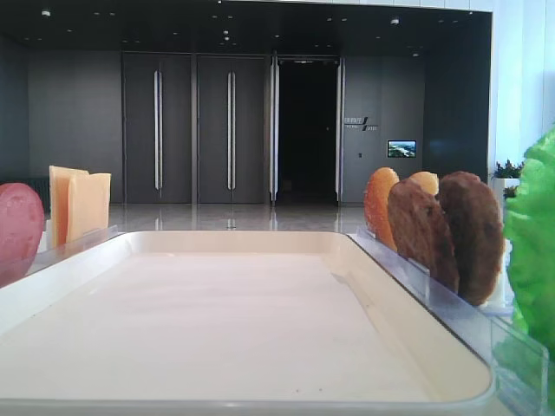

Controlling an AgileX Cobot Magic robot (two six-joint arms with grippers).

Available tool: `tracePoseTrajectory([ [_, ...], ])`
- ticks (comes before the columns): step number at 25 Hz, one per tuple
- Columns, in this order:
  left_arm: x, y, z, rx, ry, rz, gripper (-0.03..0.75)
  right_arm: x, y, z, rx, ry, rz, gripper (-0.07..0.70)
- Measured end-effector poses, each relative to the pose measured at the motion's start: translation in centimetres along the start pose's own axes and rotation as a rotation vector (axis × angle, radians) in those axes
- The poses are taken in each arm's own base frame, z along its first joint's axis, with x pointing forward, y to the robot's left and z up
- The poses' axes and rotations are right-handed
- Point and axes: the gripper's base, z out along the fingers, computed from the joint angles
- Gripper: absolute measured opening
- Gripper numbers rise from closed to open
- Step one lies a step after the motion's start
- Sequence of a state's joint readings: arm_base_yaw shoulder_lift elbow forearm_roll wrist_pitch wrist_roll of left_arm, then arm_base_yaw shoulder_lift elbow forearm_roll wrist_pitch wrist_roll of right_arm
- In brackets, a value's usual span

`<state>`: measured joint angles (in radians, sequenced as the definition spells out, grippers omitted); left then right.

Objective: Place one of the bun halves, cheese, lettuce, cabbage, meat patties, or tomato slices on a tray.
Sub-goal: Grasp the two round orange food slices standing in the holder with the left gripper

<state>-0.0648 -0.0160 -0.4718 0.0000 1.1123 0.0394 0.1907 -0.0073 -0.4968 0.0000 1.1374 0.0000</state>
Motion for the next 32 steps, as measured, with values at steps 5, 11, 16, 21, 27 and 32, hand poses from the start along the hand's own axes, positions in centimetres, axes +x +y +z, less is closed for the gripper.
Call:
tracePoseTrajectory([
  [5, 0.0, 0.0, 0.0, 0.000, 0.000, 0.000, 0.328, 0.0, 0.0, 0.0, 0.000, 0.000, 0.000, 0.288],
  [11, 0.0, 0.0, 0.0, 0.000, 0.000, 0.000, 0.328, 0.0, 0.0, 0.0, 0.000, 0.000, 0.000, 0.288],
  [16, -0.4, 0.1, -0.5, -0.012, -0.013, 0.005, 0.328, 0.0, 0.0, 0.0, 0.000, 0.000, 0.000, 0.288],
  [21, -1.8, 0.3, -0.4, -0.026, 0.034, -0.056, 0.328, 0.0, 0.0, 0.0, 0.000, 0.000, 0.000, 0.288],
  [27, -5.1, 0.5, 1.1, -0.034, 0.168, -0.133, 0.328, 0.0, 0.0, 0.0, 0.000, 0.000, 0.000, 0.288],
  [32, -8.4, 0.5, 3.6, -0.037, 0.312, -0.187, 0.328, 0.0, 0.0, 0.0, 0.000, 0.000, 0.000, 0.288],
])
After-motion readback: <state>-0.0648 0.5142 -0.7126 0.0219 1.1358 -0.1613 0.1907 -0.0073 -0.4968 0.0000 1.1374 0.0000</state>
